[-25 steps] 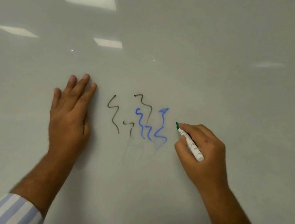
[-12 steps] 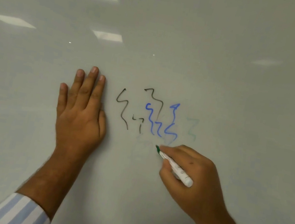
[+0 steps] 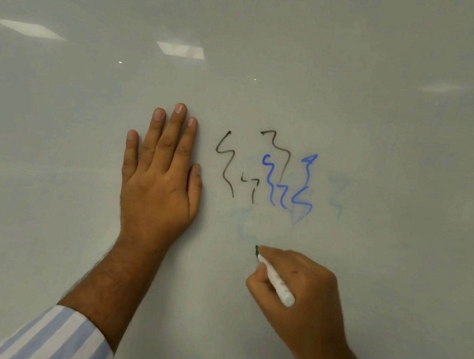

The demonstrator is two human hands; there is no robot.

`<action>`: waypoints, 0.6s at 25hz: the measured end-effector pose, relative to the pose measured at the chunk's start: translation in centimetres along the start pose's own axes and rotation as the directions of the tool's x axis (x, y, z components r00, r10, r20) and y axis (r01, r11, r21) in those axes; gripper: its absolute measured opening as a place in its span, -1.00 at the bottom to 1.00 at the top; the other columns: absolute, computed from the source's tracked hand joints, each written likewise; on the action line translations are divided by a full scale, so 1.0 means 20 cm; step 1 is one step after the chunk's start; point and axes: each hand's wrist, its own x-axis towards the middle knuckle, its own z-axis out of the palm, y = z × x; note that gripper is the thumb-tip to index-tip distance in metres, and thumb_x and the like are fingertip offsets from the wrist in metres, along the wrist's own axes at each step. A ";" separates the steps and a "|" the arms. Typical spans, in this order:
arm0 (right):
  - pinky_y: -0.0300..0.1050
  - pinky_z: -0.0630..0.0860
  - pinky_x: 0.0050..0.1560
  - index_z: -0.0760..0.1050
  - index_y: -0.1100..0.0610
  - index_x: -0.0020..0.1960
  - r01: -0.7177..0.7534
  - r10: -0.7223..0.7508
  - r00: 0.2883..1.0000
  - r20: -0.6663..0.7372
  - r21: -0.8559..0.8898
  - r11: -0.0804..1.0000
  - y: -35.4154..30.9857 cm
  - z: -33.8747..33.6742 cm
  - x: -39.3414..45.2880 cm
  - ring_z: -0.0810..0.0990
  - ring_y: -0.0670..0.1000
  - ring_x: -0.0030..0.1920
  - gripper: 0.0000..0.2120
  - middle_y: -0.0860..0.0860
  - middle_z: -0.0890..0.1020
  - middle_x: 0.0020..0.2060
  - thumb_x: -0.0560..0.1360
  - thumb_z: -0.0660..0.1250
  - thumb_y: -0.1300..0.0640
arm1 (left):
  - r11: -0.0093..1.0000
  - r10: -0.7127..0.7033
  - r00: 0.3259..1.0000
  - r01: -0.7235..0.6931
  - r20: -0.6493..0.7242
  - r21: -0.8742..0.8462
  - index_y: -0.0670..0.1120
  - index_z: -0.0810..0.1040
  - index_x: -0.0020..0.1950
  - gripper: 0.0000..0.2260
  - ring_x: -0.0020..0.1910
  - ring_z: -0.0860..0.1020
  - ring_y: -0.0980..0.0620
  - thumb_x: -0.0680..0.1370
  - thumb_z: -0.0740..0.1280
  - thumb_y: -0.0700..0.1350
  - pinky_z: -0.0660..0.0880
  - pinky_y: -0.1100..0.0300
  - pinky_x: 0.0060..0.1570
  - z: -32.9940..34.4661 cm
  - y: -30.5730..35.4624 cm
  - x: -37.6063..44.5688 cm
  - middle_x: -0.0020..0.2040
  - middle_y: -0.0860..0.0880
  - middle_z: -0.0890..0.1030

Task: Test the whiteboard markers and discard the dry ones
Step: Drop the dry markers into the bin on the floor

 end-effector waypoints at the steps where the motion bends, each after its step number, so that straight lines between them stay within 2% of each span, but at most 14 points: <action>1: -0.17 0.43 -0.36 0.61 0.01 -0.20 0.006 -0.006 1.000 -0.015 -0.016 1.000 0.02 -0.01 -0.03 0.37 -0.07 -0.41 -0.89 -0.09 0.47 -0.42 0.46 0.35 0.17 | 1.000 -0.001 1.000 0.001 -0.002 0.003 -0.09 0.15 0.71 -0.44 0.71 0.05 -0.09 0.71 0.15 -0.05 0.03 -0.23 0.65 0.00 0.00 0.00 0.72 -0.08 0.14; 3: -0.21 0.50 -0.27 0.73 0.09 -0.08 -0.022 0.017 0.991 -0.135 -0.040 0.999 0.09 -0.04 -0.05 0.49 -0.08 -0.37 -0.85 -0.07 0.60 -0.35 0.48 0.39 0.23 | 1.000 0.002 1.000 -0.002 -0.003 0.004 -0.09 0.15 0.71 -0.44 0.71 0.05 -0.09 0.71 0.15 -0.05 0.02 -0.23 0.66 0.01 0.00 -0.01 0.72 -0.08 0.13; 5: -0.22 0.54 -0.20 0.76 0.20 0.05 -0.048 0.039 0.966 -0.257 -0.032 0.998 0.16 -0.04 -0.04 0.57 -0.03 -0.33 -0.81 -0.01 0.66 -0.27 0.51 0.40 0.27 | 1.000 0.006 1.000 -0.006 0.000 0.000 -0.09 0.14 0.71 -0.44 0.71 0.05 -0.10 0.71 0.15 -0.04 0.02 -0.23 0.66 0.00 0.00 -0.01 0.72 -0.08 0.12; 8: -0.11 0.60 -0.22 0.74 0.23 0.14 0.063 -0.078 0.977 -0.199 -0.080 0.995 0.18 0.00 -0.06 0.64 0.05 -0.30 -0.77 0.04 0.68 -0.22 0.52 0.41 0.29 | 1.000 0.005 1.000 -0.005 0.010 0.001 -0.09 0.12 0.72 -0.44 0.71 0.04 -0.11 0.72 0.14 -0.02 0.01 -0.24 0.66 0.00 -0.01 -0.02 0.72 -0.08 0.11; 9: -0.10 0.60 -0.23 0.74 0.23 0.13 0.074 -0.093 0.975 -0.200 -0.100 0.992 0.19 -0.01 -0.07 0.64 0.06 -0.31 -0.78 0.04 0.68 -0.23 0.52 0.41 0.29 | 1.000 0.003 1.000 -0.003 0.010 -0.002 -0.09 0.12 0.72 -0.44 0.71 0.05 -0.11 0.72 0.14 -0.02 0.01 -0.24 0.66 0.00 -0.01 -0.03 0.72 -0.08 0.11; 11: -0.09 0.55 -0.29 0.75 0.22 0.01 -0.001 -0.020 0.969 -0.246 -0.085 0.996 0.23 -0.03 -0.10 0.57 0.06 -0.37 -0.83 0.02 0.63 -0.30 0.52 0.38 0.28 | 1.000 0.001 1.000 -0.001 0.013 -0.009 -0.09 0.13 0.72 -0.44 0.71 0.05 -0.11 0.72 0.14 -0.02 0.01 -0.25 0.65 0.00 -0.01 -0.03 0.72 -0.08 0.11; 13: -0.06 0.46 -0.38 0.65 0.17 -0.24 -0.045 0.032 0.986 -0.163 -0.077 0.996 0.24 -0.05 -0.14 0.45 0.05 -0.43 -0.82 -0.01 0.50 -0.42 0.50 0.34 0.24 | 1.000 0.001 1.000 -0.001 0.016 -0.014 -0.10 0.12 0.72 -0.44 0.71 0.04 -0.11 0.72 0.15 -0.02 0.01 -0.25 0.65 0.00 0.00 -0.04 0.72 -0.09 0.11; 15: -0.02 0.48 -0.40 0.59 0.17 -0.31 -0.070 0.064 0.995 -0.075 -0.085 0.994 0.23 -0.07 -0.18 0.48 0.08 -0.45 -0.79 0.01 0.52 -0.45 0.49 0.32 0.20 | 1.000 0.003 1.000 -0.003 0.019 -0.008 -0.09 0.12 0.72 -0.44 0.72 0.04 -0.11 0.73 0.14 -0.01 0.00 -0.24 0.66 0.00 0.00 -0.04 0.72 -0.09 0.11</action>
